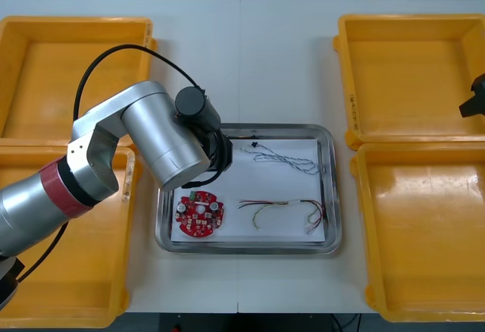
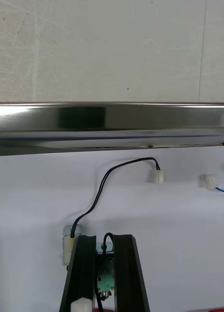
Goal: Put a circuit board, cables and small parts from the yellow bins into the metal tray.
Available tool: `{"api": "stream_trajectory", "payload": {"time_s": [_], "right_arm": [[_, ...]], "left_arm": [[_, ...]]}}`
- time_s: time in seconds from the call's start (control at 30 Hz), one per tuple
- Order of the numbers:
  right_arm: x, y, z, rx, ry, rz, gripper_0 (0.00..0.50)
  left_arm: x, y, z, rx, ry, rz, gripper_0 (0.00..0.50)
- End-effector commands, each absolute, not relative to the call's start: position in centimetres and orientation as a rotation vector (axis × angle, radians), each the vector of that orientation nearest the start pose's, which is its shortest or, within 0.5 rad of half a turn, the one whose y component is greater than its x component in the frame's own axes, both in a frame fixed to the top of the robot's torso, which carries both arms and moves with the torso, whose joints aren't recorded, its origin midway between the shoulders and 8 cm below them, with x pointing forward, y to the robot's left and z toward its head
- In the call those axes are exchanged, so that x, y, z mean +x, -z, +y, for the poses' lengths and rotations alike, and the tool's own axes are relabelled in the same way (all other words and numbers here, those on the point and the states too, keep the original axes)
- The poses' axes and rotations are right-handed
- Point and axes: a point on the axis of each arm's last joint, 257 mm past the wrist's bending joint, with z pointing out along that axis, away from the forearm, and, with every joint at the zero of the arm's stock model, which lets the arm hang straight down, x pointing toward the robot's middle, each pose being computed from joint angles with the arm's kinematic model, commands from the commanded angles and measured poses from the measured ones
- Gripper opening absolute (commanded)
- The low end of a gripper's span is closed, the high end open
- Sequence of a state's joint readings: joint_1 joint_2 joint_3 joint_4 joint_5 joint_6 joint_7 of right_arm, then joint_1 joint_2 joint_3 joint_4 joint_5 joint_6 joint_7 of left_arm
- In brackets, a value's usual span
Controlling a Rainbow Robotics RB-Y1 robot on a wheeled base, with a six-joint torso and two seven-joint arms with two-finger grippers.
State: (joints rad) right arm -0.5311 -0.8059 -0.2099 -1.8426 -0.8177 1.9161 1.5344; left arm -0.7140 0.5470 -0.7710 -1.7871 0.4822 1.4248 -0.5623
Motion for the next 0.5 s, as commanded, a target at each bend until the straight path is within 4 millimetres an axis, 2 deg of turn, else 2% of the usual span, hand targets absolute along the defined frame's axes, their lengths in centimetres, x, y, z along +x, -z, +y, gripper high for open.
{"api": "stream_trajectory", "payload": {"time_s": [0.03,0.1,0.13,0.5], "right_arm": [[44.0,10.1,-40.3,-0.131,0.083,2.62,0.5],[43.5,10.5,-40.8,-0.106,0.081,2.626,0.5],[43.2,10.7,-41.1,-0.09,0.08,2.63,0.5],[41.2,12.6,-42.1,-0.001,0.069,2.656,0.5]], "left_arm": [[47.8,26.1,6.8,-0.022,0.19,2.554,0.321],[47.9,26.0,6.8,-0.029,0.193,2.552,0.463],[47.9,25.9,6.8,-0.029,0.193,2.552,0.5],[48.1,25.0,6.6,-0.053,0.226,2.544,0.5]]}}
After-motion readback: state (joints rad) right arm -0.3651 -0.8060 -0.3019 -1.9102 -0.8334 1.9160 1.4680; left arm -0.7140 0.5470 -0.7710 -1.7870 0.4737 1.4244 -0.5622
